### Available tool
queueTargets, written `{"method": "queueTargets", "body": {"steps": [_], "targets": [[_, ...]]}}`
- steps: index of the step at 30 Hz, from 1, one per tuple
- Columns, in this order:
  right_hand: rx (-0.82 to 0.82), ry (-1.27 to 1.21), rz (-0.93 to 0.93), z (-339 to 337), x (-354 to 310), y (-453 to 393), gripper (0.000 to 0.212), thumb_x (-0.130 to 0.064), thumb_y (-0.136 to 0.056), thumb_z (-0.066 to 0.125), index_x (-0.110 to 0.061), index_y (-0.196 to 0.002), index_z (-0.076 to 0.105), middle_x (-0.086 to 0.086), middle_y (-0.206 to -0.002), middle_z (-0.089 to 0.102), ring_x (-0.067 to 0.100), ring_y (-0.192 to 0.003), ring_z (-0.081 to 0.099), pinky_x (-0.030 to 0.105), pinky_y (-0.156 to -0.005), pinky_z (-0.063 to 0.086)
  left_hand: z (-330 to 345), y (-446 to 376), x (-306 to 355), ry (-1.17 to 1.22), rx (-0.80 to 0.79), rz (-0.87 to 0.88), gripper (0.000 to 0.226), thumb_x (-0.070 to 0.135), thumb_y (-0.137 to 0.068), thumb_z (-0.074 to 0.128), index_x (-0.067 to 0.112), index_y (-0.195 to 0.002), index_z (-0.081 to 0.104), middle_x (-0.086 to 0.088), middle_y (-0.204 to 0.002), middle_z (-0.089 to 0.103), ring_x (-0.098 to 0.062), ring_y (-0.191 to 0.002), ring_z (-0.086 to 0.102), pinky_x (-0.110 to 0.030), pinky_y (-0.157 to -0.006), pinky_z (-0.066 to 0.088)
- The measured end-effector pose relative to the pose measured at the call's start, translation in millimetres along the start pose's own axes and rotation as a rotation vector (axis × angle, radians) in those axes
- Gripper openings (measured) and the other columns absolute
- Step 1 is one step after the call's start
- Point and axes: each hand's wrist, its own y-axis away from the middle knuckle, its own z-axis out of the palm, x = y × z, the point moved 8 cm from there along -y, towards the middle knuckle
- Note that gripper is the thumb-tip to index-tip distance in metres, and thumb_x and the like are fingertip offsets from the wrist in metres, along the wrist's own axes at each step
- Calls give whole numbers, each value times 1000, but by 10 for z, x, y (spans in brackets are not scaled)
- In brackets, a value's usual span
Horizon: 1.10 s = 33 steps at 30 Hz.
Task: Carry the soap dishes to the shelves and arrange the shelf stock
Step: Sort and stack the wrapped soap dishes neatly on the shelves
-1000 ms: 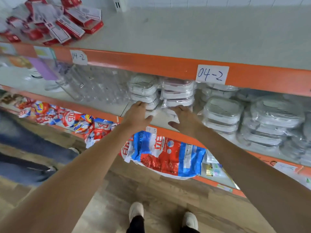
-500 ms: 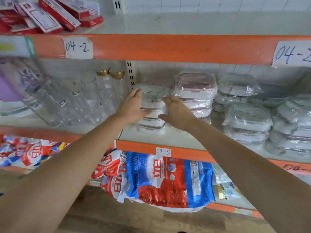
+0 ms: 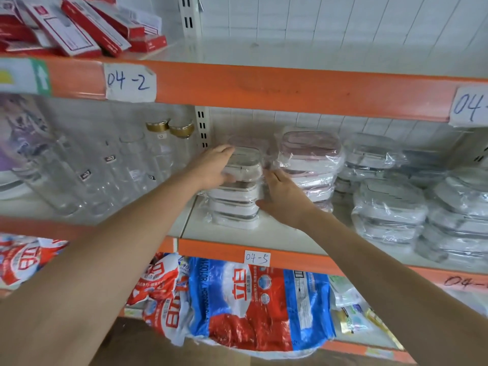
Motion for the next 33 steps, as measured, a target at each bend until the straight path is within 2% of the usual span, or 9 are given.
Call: {"method": "queueTargets", "body": {"steps": [2,5,9,13,15,21,24,28,33], "targets": [[-24,-45,36,-10,-11,-13,72,-21,-92,58,-2,-149,17,11,-154,21,25,-141,24,29,-111,23,-12,74,23,-31,20,34,77,31,-94,57,8,-152,13,-4,-161,12,-19,-147,12,-29,-118,10],[-25,-123,95,6,-8,-31,67,-6,-88,54,-3,-147,23,12,-150,28,29,-134,34,30,-106,32,-10,238,6,-41,76,60,74,31,-95,55,5,-152,15,-5,-161,12,-18,-148,10,-27,-117,9],[-99,-134,125,104,-15,-2,65,2,-86,48,-3,-146,23,15,-144,35,30,-129,38,30,-97,35,3,397,-17,-12,85,67,87,42,-83,69,3,-147,25,-7,-157,20,-20,-143,24,-26,-114,18],[-127,-137,94,163,-61,-30,67,3,-85,49,-8,-147,25,16,-144,34,31,-131,37,30,-101,34,76,301,-74,5,-45,-11,123,51,-71,78,5,-152,-2,-6,-161,-11,-19,-148,-2,-27,-117,2],[-140,-148,95,179,-39,-58,68,6,-85,48,-8,-147,23,15,-147,31,30,-134,34,31,-105,32,117,239,-59,-6,-94,-22,128,52,-71,77,9,-152,-13,-5,-160,-15,-19,-148,-7,-26,-116,-2],[-148,-131,112,242,-9,-102,68,10,-85,45,-4,-147,22,16,-147,29,32,-134,34,32,-105,32,-3,510,-110,-5,8,-32,117,55,-70,77,6,-152,10,-9,-156,17,-23,-144,16,-32,-117,16],[-112,-65,98,263,-84,-130,65,6,-88,45,-3,-147,21,13,-153,21,29,-139,24,34,-112,26,18,879,-245,-37,-15,-78,120,58,-65,78,4,-151,14,-10,-152,25,-23,-141,22,-32,-116,20],[-32,100,53,181,-229,-271,63,-18,-96,48,-4,-148,17,8,-157,10,25,-143,15,35,-115,18,72,1165,-351,-62,-100,-125,125,66,-61,74,9,-153,12,-4,-154,21,-17,-142,18,-29,-115,19],[-63,175,-12,229,-345,-643,77,-44,-94,51,-5,-149,14,11,-158,6,26,-145,9,38,-117,14,137,1213,-362,-95,-134,-119,125,69,-61,72,10,-153,10,-4,-156,19,-18,-143,16,-30,-115,18]]}}
